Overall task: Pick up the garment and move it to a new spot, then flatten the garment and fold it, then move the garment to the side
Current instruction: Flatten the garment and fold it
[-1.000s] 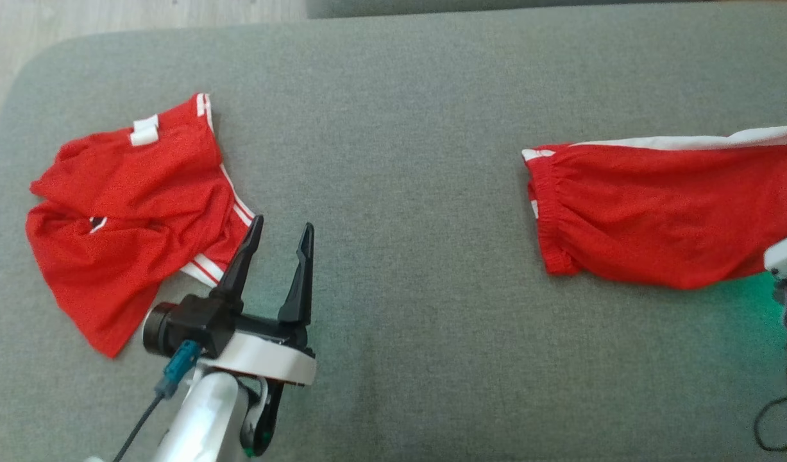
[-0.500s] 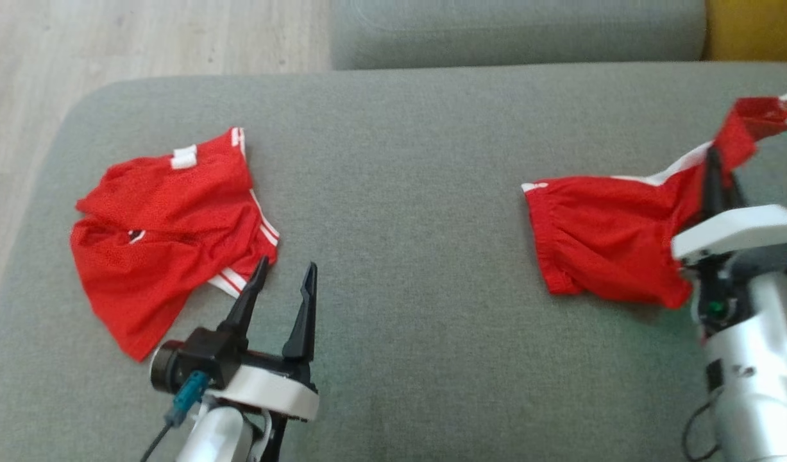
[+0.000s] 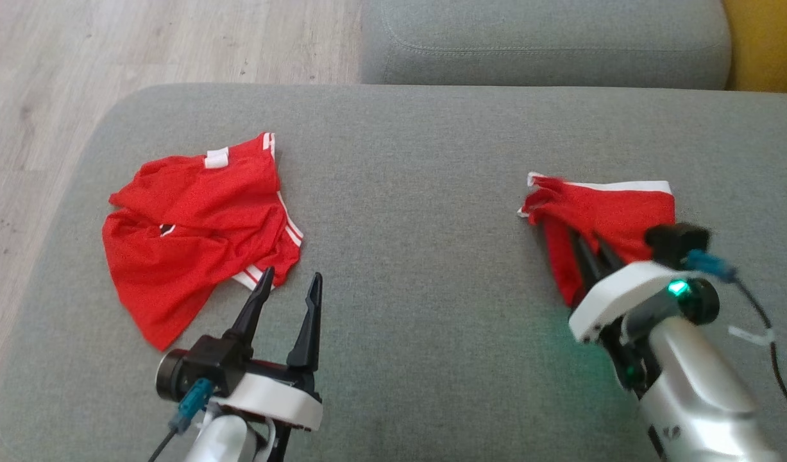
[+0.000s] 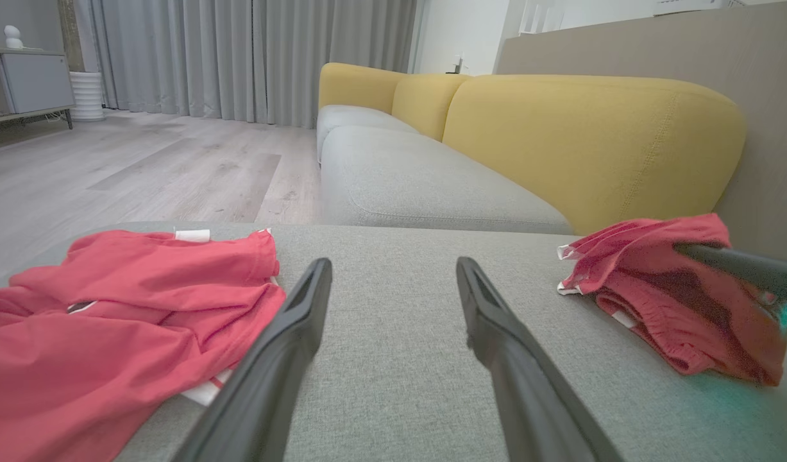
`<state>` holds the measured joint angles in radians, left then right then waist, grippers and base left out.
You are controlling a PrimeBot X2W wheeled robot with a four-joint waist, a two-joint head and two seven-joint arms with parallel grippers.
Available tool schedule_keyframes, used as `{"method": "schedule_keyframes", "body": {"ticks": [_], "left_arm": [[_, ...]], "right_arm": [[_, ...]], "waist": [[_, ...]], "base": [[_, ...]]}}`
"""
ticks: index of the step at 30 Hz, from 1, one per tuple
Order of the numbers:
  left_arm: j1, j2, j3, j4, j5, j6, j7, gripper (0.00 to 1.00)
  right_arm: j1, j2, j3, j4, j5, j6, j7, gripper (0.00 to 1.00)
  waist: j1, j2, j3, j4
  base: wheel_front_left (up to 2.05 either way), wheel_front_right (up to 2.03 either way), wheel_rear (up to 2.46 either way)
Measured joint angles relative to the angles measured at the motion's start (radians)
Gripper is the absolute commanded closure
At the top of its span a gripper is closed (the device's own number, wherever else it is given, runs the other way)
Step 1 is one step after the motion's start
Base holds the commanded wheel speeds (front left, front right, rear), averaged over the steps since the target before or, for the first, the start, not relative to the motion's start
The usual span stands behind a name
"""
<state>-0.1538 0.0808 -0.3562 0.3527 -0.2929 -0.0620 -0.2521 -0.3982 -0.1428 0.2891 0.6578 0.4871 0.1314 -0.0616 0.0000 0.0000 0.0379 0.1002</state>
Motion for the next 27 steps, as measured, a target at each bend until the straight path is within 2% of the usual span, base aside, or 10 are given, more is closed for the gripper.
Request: {"method": "schedule_keyframes", "body": {"ticks": [4,6,7,11,15,18,22,27], "left_arm": [[0.000,0.000,-0.002,0.000,-0.001,0.000,0.000,0.00],[0.000,0.001,-0.002,0.001,-0.001,0.002,0.004,0.00],[0.000,0.001,-0.002,0.001,-0.001,0.009,0.004,0.00],[0.000,-0.001,-0.004,0.006,-0.008,0.015,0.004,0.00],[0.000,-0.001,-0.005,0.008,-0.012,0.015,0.004,0.00],[-0.001,-0.001,-0.004,0.006,-0.011,0.018,0.004,0.00],[-0.001,-0.001,-0.002,0.002,-0.011,0.020,0.003,0.00],[-0.002,-0.002,-0.002,-0.002,-0.011,0.022,0.002,0.00]], "right_arm": [[-0.001,-0.015,0.083,0.076,-0.091,0.000,-0.014,1.00],[-0.006,-0.027,0.116,0.119,-0.192,0.000,-0.047,1.00],[-0.010,-0.028,0.113,0.140,-0.234,0.000,-0.069,0.00],[-0.017,0.007,0.055,0.188,-0.271,0.000,-0.142,0.00],[-0.018,0.032,-0.032,0.178,-0.296,0.000,-0.174,0.00],[-0.011,0.037,-0.139,0.108,-0.325,0.000,-0.185,0.00],[0.068,0.050,-0.279,-0.076,-0.382,0.000,-0.189,0.00],[0.229,0.082,-0.368,-0.190,-0.426,0.000,-0.189,0.00]], "waist": [[0.0000,0.0000,0.006,0.003],[0.0000,0.0000,0.010,0.000],[0.0001,0.0000,0.011,-0.003],[0.0001,0.0000,0.007,-0.018],[0.0000,0.0000,0.000,-0.035],[0.0000,0.0000,-0.006,-0.055],[0.0000,0.0000,-0.014,-0.085],[-0.0001,0.0000,-0.009,-0.117]], "base": [[0.00,0.00,0.00],[0.00,0.00,0.00],[0.00,0.00,0.00],[0.00,0.00,0.00],[0.00,0.00,0.00],[0.00,0.00,0.00],[0.00,0.00,0.00],[0.00,0.00,0.00]]}}
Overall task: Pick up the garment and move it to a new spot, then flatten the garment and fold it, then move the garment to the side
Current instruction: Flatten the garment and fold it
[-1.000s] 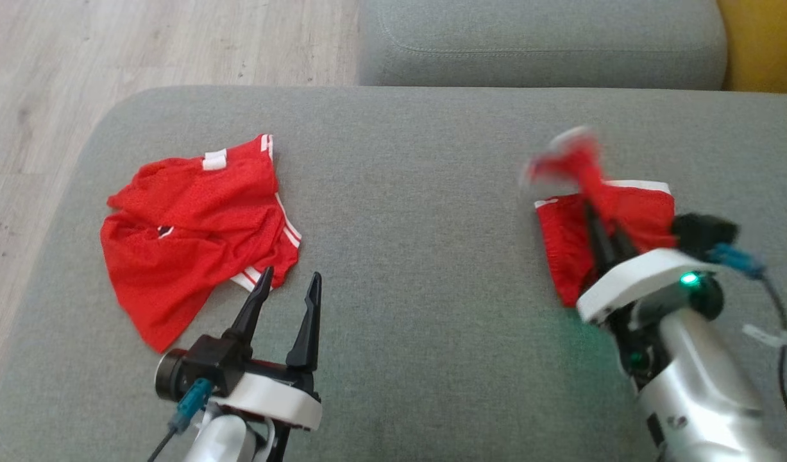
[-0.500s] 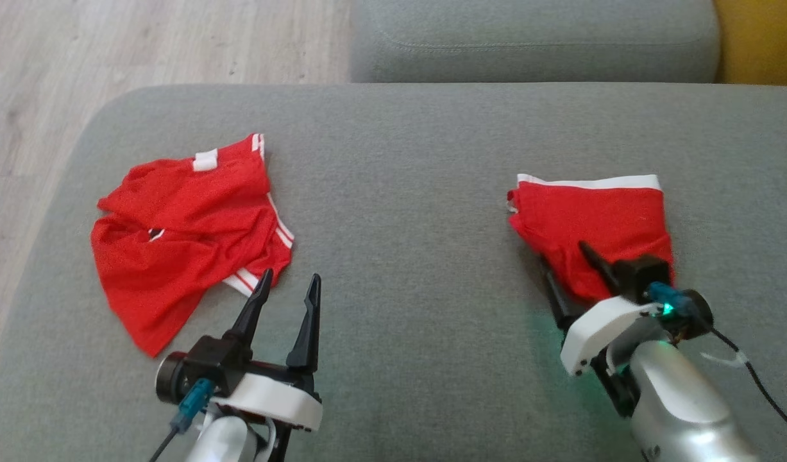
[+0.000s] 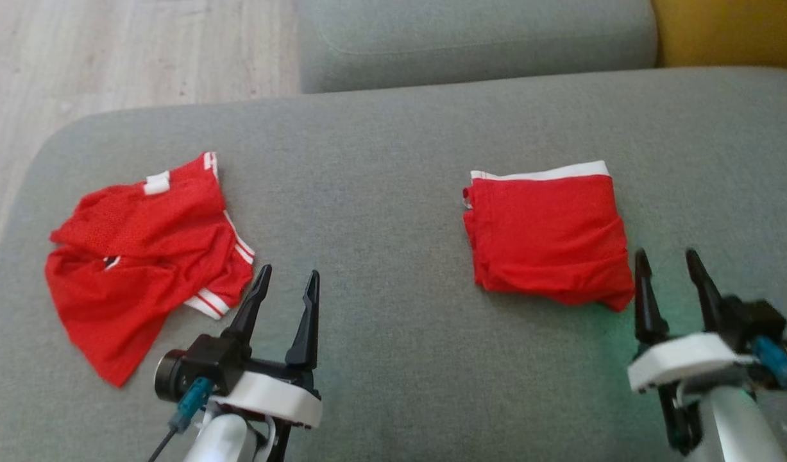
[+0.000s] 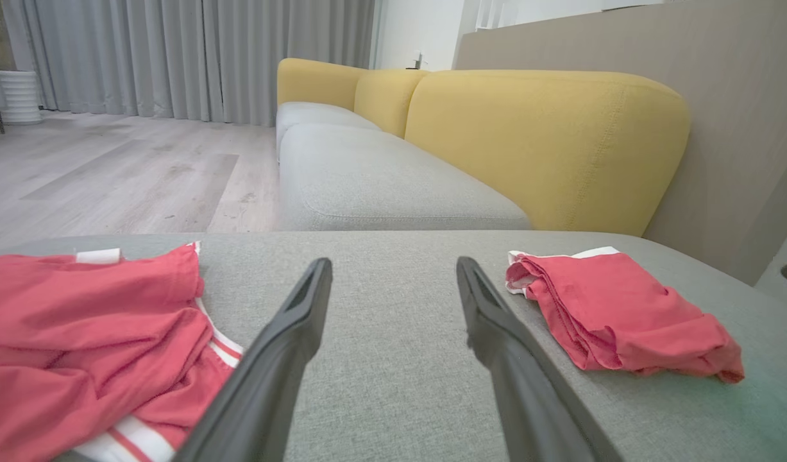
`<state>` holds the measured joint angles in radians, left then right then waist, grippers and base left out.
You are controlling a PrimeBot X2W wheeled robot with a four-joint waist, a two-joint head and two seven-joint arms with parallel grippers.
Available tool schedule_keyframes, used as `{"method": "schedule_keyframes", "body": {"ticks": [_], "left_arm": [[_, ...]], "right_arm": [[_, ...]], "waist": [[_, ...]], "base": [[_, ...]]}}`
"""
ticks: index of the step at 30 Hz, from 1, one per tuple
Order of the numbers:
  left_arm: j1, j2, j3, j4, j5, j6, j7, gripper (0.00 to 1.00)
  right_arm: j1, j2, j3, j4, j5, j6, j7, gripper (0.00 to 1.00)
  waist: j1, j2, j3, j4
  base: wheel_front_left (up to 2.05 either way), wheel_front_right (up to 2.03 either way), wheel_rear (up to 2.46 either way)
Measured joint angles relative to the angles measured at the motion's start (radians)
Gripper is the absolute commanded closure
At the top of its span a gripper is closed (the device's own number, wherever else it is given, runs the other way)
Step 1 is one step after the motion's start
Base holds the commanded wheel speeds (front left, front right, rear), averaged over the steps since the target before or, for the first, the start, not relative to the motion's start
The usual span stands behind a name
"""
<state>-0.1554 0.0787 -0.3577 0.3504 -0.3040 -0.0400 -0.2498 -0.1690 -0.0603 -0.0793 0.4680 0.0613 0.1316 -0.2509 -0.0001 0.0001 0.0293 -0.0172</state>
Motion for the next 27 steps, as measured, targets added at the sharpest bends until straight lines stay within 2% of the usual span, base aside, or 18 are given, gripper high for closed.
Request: {"method": "schedule_keyframes", "body": {"ticks": [5,6,7,14,21,24,27], "left_arm": [[-0.003,-0.004,-0.001,-0.009,0.006,-0.005,-0.002,0.00],[-0.005,-0.005,-0.001,-0.011,0.006,-0.006,-0.002,0.00],[-0.006,-0.006,-0.001,-0.014,0.006,-0.010,-0.002,0.00],[-0.074,-0.013,-0.003,-0.016,0.016,-0.024,-0.002,0.00],[-0.125,-0.022,-0.006,-0.013,0.025,-0.041,-0.002,0.00],[-0.142,-0.023,-0.006,-0.012,0.028,-0.043,-0.002,0.00],[-0.155,-0.023,-0.006,-0.001,0.042,-0.049,-0.002,0.00]], "right_arm": [[0.030,0.012,-0.024,-0.041,0.001,0.000,0.000,0.00],[0.019,0.013,-0.023,-0.042,0.003,0.000,0.003,0.63],[0.003,0.013,-0.020,-0.043,0.007,0.000,0.014,1.00],[-0.201,0.013,-0.052,0.019,-0.035,0.000,0.066,1.00],[-0.366,0.011,-0.149,0.239,-0.116,0.000,0.075,1.00],[-0.402,0.010,-0.158,0.344,-0.156,0.000,0.071,1.00],[-0.432,0.008,-0.168,0.397,-0.198,0.000,0.031,1.00]], "waist": [[0.0000,0.0000,0.039,-0.004],[0.0000,0.0000,0.049,-0.002],[0.0001,0.0000,0.060,0.000],[0.0003,0.0000,0.157,0.037],[0.0004,-0.0001,0.247,0.096],[0.0004,-0.0001,0.270,0.117],[0.0003,-0.0001,0.281,0.127]], "base": [[0.00,0.00,0.00],[0.00,0.00,0.00],[0.00,0.00,0.00],[0.00,0.00,0.00],[0.00,0.00,0.00],[0.00,0.00,0.00],[0.00,0.00,0.00]]}}
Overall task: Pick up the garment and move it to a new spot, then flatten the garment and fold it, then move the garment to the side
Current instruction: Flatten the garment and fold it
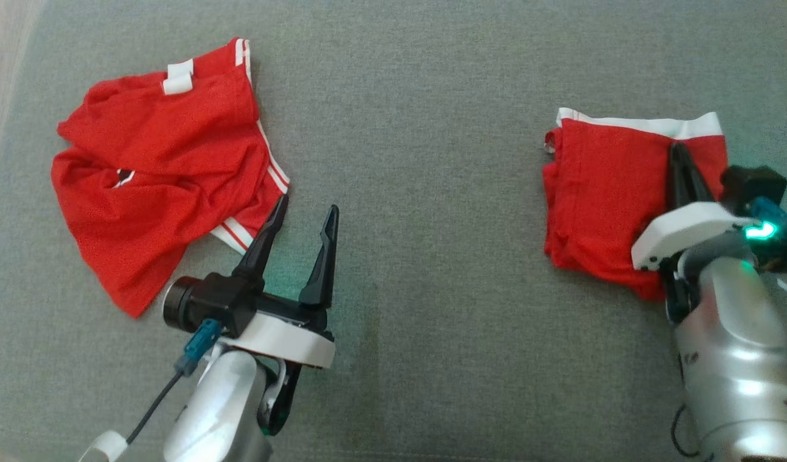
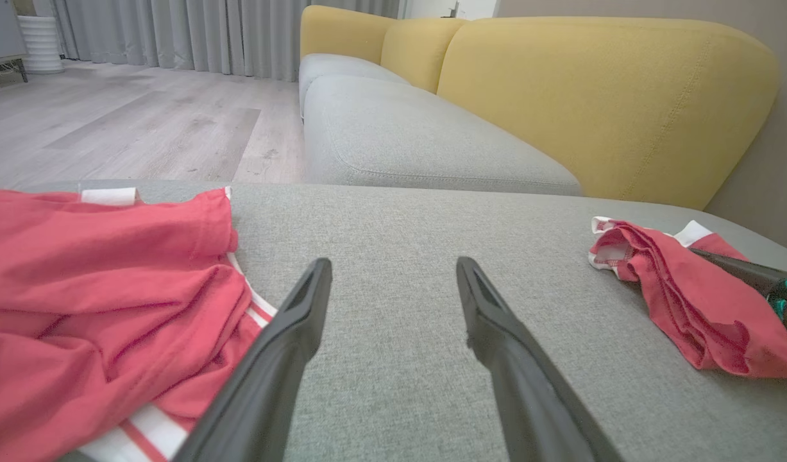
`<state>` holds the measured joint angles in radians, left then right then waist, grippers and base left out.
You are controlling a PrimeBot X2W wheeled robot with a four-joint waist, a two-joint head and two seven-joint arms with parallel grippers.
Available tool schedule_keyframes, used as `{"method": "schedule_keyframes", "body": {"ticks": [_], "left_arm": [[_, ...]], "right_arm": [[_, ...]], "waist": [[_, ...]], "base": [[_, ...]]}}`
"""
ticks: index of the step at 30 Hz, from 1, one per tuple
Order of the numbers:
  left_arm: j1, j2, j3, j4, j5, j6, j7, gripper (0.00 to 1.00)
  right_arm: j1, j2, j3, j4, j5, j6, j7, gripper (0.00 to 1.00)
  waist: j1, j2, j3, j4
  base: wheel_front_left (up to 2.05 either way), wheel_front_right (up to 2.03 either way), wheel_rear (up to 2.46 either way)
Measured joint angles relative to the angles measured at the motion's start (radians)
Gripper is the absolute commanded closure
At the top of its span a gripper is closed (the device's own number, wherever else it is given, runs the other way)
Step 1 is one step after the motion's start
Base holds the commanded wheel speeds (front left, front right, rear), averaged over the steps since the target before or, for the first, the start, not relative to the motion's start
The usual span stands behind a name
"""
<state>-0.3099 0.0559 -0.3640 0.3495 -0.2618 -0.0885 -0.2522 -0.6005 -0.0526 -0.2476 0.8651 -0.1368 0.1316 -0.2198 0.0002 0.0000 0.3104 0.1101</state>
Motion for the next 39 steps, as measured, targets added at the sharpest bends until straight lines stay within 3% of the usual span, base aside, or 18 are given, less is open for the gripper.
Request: {"method": "schedule_keyframes", "body": {"ticks": [5,11,16,22,28,29,30,35,39], "left_arm": [[0.000,0.000,0.006,0.004,0.000,-0.001,0.000,0.00],[0.001,-0.001,0.008,0.003,0.000,-0.001,0.000,0.00],[0.006,-0.003,0.010,0.003,0.000,-0.001,0.000,0.00],[0.014,-0.004,0.023,0.003,0.000,-0.001,0.000,0.00],[0.064,-0.003,0.049,0.003,0.000,0.000,0.000,0.00],[0.076,-0.003,0.053,0.003,0.000,0.000,0.000,0.00],[0.086,-0.003,0.058,0.003,0.000,0.000,0.000,0.00],[0.127,-0.003,0.076,0.002,0.000,0.000,0.000,0.00],[0.158,-0.004,0.079,-0.001,0.000,0.002,0.000,0.00]], "right_arm": [[-0.044,-0.002,0.035,0.003,0.003,0.000,-0.028,1.00],[-0.026,-0.005,0.287,-0.116,0.198,0.000,-0.031,1.00],[0.045,-0.003,0.412,0.058,0.235,0.000,-0.035,1.00],[0.013,-0.003,0.414,0.074,0.263,0.000,-0.035,1.00],[0.059,-0.003,0.334,-0.112,0.273,0.000,-0.035,1.00],[0.079,-0.003,0.312,-0.142,0.273,0.000,-0.035,0.83],[0.105,-0.003,0.290,-0.171,0.273,0.000,-0.035,0.03],[0.264,-0.002,0.215,-0.312,0.270,0.000,-0.035,0.00],[0.373,-0.001,0.212,-0.399,0.258,0.000,-0.035,0.00]], "waist": [[-0.0001,0.0000,-0.018,-0.006],[-0.0002,0.0000,-0.041,-0.014],[-0.0003,0.0000,-0.057,-0.020],[-0.0002,0.0000,-0.084,-0.032],[-0.0002,0.0000,-0.138,-0.066],[-0.0002,0.0000,-0.149,-0.073],[-0.0003,0.0000,-0.161,-0.079],[-0.0004,0.0000,-0.217,-0.112],[-0.0003,0.0001,-0.246,-0.137]], "base": [[0.00,0.00,0.00],[0.00,0.00,0.00],[0.00,0.00,0.00],[0.00,0.00,0.00],[0.00,0.00,0.00],[0.00,0.00,0.00],[0.00,0.00,0.00],[0.00,0.00,0.00],[0.00,0.00,0.00]]}}
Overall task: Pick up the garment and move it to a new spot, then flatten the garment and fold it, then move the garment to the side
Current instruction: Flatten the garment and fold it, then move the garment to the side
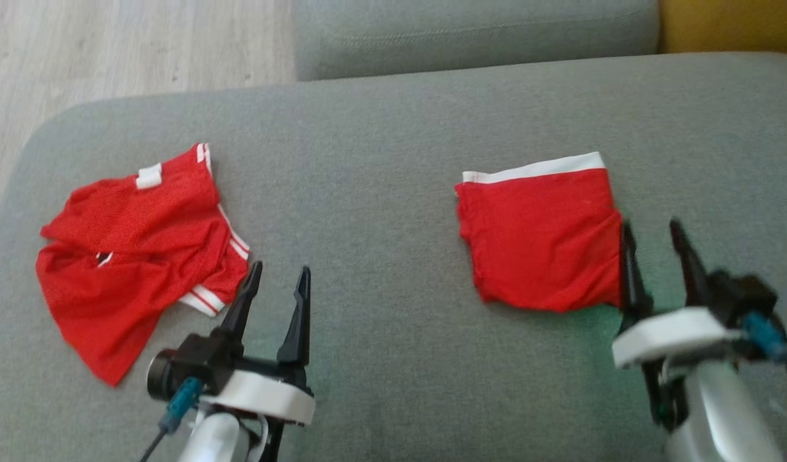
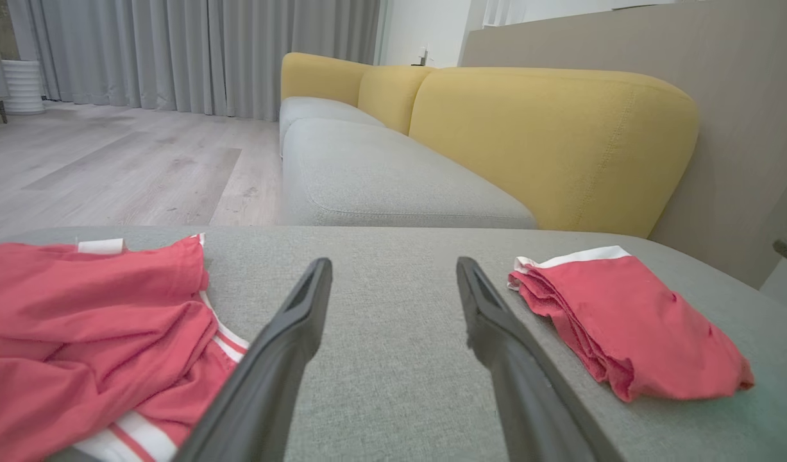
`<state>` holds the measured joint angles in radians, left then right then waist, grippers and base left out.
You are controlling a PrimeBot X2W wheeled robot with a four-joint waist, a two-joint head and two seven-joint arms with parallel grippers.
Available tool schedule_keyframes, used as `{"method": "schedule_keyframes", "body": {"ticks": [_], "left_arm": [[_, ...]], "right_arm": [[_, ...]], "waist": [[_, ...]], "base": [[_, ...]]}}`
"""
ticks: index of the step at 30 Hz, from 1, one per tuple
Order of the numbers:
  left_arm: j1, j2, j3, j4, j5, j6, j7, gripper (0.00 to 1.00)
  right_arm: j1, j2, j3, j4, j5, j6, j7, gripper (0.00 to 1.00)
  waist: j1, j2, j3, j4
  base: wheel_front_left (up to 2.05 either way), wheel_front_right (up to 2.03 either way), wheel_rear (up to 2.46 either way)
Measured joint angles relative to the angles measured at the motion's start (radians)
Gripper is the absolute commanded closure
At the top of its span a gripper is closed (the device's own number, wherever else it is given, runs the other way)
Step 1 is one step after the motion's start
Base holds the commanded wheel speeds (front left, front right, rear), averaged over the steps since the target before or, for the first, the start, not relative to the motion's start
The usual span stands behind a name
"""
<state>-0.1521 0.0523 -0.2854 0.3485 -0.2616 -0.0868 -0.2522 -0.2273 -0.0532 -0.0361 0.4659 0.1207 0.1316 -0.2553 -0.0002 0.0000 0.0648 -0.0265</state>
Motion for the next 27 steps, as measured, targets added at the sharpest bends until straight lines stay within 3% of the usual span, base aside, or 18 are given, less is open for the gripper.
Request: {"method": "schedule_keyframes", "body": {"ticks": [5,13,19,27], "left_arm": [[0.026,0.000,0.007,-0.001,0.000,0.000,0.000,0.00],[0.027,-0.001,0.021,-0.009,0.011,-0.002,0.000,0.00],[-0.002,-0.001,0.014,-0.007,0.016,-0.007,0.000,0.00],[-0.066,-0.002,-0.006,-0.007,0.014,-0.012,0.000,0.00]], "right_arm": [[0.098,0.006,0.002,-0.044,0.003,0.000,0.000,0.00],[0.082,0.006,-0.012,-0.061,-0.013,0.000,0.022,0.00],[-0.041,0.006,-0.078,0.041,0.076,0.000,0.154,0.00],[-0.180,0.005,-0.172,0.175,0.011,0.000,0.254,0.00]], "waist": [[0.0000,0.0000,-0.012,-0.015],[0.0002,0.0000,0.022,-0.004],[0.0003,0.0000,0.076,0.021],[0.0004,0.0000,0.158,0.071]], "base": [[0.00,0.00,0.00],[0.00,0.00,0.00],[0.00,0.00,0.00],[0.00,0.00,0.00]]}}
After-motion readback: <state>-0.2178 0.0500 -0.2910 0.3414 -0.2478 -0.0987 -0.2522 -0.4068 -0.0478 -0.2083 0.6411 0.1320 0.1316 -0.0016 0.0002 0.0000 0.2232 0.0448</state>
